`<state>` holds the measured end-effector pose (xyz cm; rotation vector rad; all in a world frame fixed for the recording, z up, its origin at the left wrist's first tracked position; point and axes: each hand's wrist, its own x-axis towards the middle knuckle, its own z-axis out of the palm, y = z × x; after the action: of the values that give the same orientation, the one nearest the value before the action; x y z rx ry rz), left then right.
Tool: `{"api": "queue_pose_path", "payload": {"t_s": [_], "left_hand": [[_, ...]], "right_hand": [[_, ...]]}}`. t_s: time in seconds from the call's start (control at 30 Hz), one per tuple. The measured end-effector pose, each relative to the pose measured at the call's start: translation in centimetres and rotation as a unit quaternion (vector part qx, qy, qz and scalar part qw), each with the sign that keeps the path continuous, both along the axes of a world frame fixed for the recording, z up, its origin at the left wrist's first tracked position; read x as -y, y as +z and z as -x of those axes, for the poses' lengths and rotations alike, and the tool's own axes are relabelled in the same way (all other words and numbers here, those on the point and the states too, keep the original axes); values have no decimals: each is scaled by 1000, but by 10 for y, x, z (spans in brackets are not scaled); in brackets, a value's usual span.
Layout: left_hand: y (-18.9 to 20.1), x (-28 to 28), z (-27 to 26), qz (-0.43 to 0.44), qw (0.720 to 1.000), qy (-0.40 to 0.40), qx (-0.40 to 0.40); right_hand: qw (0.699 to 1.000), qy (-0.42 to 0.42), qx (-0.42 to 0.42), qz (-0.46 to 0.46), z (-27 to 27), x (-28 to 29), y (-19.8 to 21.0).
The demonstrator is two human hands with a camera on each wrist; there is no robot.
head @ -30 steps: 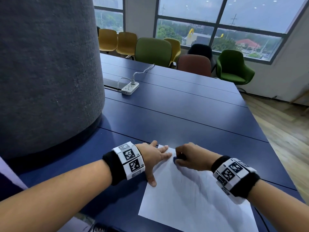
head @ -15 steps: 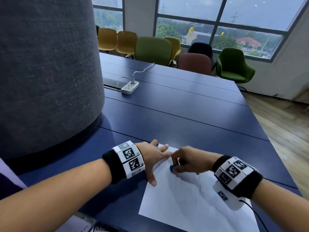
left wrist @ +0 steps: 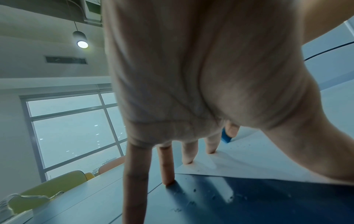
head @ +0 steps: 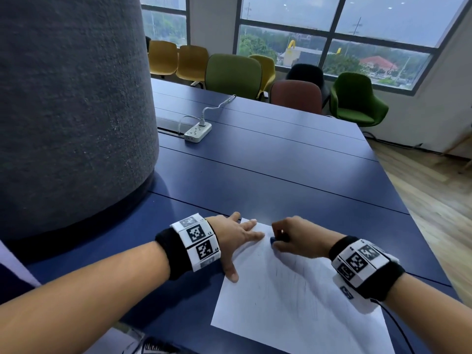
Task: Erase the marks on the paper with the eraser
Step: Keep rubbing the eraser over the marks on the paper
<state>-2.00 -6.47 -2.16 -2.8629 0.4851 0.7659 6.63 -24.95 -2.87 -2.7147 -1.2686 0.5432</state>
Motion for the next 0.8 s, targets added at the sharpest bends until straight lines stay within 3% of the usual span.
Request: {"api": "queue_pose_path", "payload": {"t_s": [0.07,0.13,0.27,0.43,0.6,0.7,0.8], "left_hand": [[0,1,0,0,1000,1,2],[0,1,-1,4,1000,3,-1],[-1,0,0,-2,1000,8,-5],[0,1,0,-4,1000,6,-5],[0,1,0,1,1000,9,-6],[1,1,1,4,1000,12,-7],[1,1,0,4,1000,9,-10]], "right_hand": [[997,39,-61,19,15,1,1],[993,26,-108,25,18,1,5],[1000,-16,7,13,-1,4,6],[994,4,-109,23,12,6,2],[998,-38,-55,9,3,6,4],[995,-1,-93,28,17,3,1],[996,-34,-77,20,4,3,7]]}}
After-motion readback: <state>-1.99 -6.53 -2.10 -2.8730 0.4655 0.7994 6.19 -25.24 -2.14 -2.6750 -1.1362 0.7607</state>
